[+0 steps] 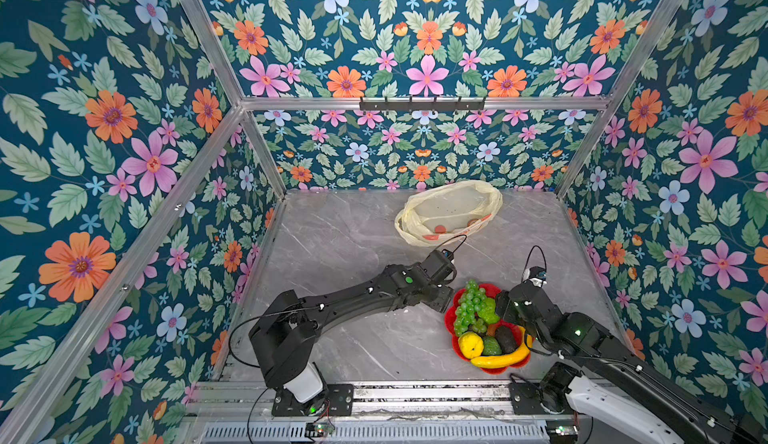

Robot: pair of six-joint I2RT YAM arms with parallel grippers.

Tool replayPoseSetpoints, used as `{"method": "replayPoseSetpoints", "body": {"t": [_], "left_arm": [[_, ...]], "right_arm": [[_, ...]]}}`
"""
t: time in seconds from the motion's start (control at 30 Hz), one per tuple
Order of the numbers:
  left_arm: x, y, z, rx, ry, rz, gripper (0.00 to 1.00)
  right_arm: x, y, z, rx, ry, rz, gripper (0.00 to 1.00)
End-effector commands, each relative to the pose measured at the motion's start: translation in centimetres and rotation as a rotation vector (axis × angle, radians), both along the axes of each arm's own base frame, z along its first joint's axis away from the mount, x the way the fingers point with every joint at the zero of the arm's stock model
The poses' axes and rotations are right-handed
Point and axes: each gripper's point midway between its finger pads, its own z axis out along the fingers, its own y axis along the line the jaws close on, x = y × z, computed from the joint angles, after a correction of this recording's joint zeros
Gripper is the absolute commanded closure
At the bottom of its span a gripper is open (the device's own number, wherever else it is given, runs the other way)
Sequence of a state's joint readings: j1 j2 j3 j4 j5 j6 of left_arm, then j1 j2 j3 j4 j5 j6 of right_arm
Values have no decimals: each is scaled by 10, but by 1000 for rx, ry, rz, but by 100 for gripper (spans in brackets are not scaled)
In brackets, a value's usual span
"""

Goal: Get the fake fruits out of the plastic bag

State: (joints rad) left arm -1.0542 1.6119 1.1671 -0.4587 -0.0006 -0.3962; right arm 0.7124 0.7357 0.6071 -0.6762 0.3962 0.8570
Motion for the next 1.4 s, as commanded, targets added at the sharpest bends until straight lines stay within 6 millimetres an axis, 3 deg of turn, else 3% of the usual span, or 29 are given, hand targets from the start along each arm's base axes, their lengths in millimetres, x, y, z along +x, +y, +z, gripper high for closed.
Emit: {"method": "replayPoseSetpoints", "body": {"t": [0.0, 0.33, 1.17, 1.37], "left_arm": [[-12, -7, -8, -46, 59, 61, 38], [-31, -19, -34, -89, 144, 85, 43], [-23, -29, -62, -101, 176, 168, 84], [-17, -22, -67, -95, 178, 201, 93]], "right_arm": [[4, 2, 3, 5, -21, 0, 20], [5, 4, -2, 9, -23, 2, 20], [3, 3, -7, 8, -13, 2, 20], [3, 4, -8, 10, -9, 7, 18]]}}
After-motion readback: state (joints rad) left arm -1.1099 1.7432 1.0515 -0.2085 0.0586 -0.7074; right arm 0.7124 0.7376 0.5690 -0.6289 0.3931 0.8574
